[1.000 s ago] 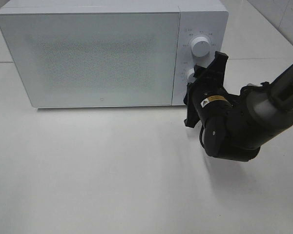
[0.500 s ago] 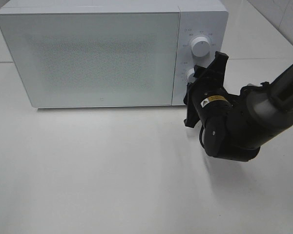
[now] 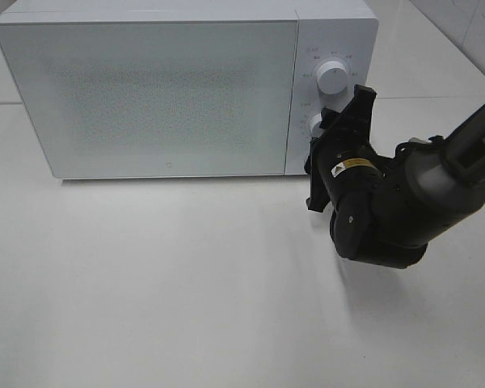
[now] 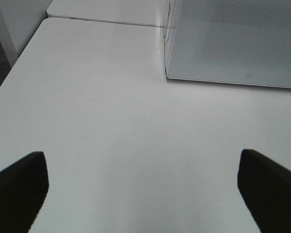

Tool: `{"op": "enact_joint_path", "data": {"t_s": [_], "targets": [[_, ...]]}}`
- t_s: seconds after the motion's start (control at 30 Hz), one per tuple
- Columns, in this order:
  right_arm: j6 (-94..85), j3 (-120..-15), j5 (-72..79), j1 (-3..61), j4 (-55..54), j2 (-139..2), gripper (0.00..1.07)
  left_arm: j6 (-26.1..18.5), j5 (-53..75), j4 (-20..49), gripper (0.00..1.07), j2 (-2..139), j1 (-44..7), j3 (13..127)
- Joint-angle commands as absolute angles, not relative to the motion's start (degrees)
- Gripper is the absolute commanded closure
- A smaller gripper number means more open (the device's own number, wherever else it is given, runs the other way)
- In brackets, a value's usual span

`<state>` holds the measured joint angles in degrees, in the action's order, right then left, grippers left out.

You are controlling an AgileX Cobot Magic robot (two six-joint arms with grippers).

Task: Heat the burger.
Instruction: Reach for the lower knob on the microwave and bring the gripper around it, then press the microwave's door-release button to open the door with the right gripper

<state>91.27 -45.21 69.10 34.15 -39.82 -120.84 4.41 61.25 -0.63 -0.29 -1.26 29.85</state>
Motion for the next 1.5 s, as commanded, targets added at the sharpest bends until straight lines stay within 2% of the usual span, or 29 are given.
{"op": "enact_joint_path", "data": {"t_s": [0.03,0.07,0.13,0.2,0.23,0.33,0.37,0.47,0.8,1.2,1.5], "targets": [[89.2,-47.0,79.8,34.0,-39.0,-120.5,0.75,4.2,61.4,-0.4,0.09,-0.6,-1.1,29.8],[89.2,-47.0,79.8,34.0,-39.0,-120.5,0.75,4.2,61.4,-0.4,0.09,-0.6,-1.1,29.8],[89.2,-47.0,80.2,34.0,-40.7,-120.5,0.58,4.2,61.4,-0.4,0.09,-0.6,-1.1,29.8],[89.2,-47.0,80.2,34.0,-41.0,-120.5,0.54,4.2,61.4,-0.4,0.09,-0.6,-1.1,29.8],[89.1,-46.9,80.2,34.0,-41.0,-120.5,0.46,4.2,61.4,-0.4,0.09,-0.6,-1.1,29.8],[88.9,-46.6,80.2,34.0,-40.9,-120.5,0.43,4.2,61.4,-0.4,0.09,-0.6,-1.1,29.8],[88.4,-45.9,80.2,34.0,-40.7,-120.5,0.36,4.2,61.4,-0.4,0.09,-0.6,-1.1,29.8],[88.1,-44.4,80.2,34.1,-40.2,-120.5,0.30,4.2,61.4,-0.4,0.09,-0.6,-1.1,29.8],[85.7,-39.1,79.7,34.9,-33.1,-118.5,0.31,4.2,61.4,-0.4,0.09,-0.6,-1.1,29.8],[71.1,-30.9,77.6,34.9,-22.7,-111.5,0.33,4.2,61.4,-0.4,0.09,-0.6,-1.1,29.8],[53.6,-27.3,60.2,34.5,-18.9,-101.2,0.33,4.2,61.4,-0.4,0.09,-0.6,-1.1,29.8]]}}
